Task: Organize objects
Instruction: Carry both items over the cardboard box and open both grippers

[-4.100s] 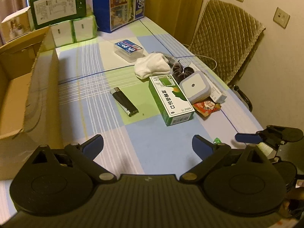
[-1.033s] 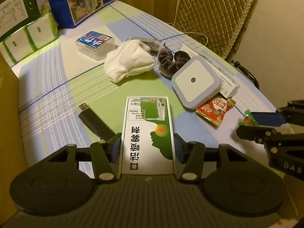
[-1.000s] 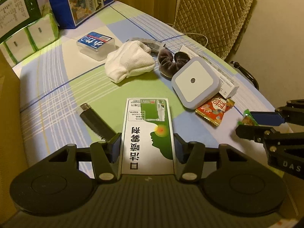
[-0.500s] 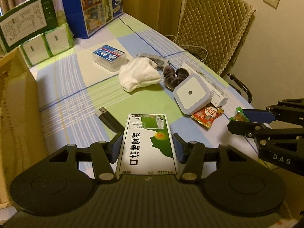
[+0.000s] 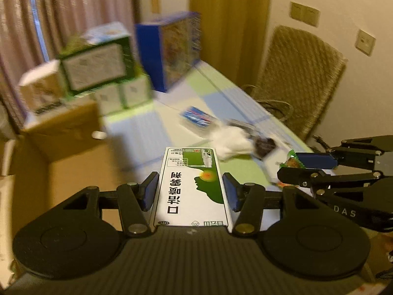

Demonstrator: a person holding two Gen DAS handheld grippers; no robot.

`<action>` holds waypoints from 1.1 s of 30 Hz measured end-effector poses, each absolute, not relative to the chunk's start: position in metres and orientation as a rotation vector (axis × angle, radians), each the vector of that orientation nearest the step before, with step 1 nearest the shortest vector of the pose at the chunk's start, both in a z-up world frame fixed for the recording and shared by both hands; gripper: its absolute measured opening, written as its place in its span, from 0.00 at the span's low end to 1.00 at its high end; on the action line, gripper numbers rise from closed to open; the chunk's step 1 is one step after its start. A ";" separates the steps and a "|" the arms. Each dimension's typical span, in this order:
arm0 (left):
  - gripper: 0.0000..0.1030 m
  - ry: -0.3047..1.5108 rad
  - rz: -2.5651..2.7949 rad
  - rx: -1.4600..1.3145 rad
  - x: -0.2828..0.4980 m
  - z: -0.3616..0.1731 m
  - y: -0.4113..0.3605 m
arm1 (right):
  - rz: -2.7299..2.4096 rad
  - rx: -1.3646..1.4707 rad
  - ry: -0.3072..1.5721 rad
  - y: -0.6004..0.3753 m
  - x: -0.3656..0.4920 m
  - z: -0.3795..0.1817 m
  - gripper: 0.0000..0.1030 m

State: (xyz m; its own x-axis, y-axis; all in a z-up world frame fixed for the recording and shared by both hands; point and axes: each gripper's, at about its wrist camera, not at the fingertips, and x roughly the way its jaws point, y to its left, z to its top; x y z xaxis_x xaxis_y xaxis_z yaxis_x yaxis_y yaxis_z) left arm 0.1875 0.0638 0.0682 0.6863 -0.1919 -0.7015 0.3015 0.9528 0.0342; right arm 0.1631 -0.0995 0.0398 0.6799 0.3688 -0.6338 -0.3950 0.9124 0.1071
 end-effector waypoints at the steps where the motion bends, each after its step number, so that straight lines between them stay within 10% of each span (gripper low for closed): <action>1: 0.49 0.762 -0.256 0.155 0.186 0.073 0.075 | 0.453 -0.038 0.697 -0.087 0.166 0.044 0.24; 22: 0.50 0.846 -0.040 0.066 0.198 0.032 0.244 | 0.705 -0.015 0.796 0.084 0.228 0.007 0.25; 26: 0.61 0.836 -0.013 0.038 0.200 0.025 0.251 | 0.704 0.003 0.778 0.084 0.232 0.007 0.49; 33: 0.61 0.808 -0.004 -0.003 0.187 0.033 0.259 | 0.669 0.013 0.750 0.074 0.230 0.015 0.51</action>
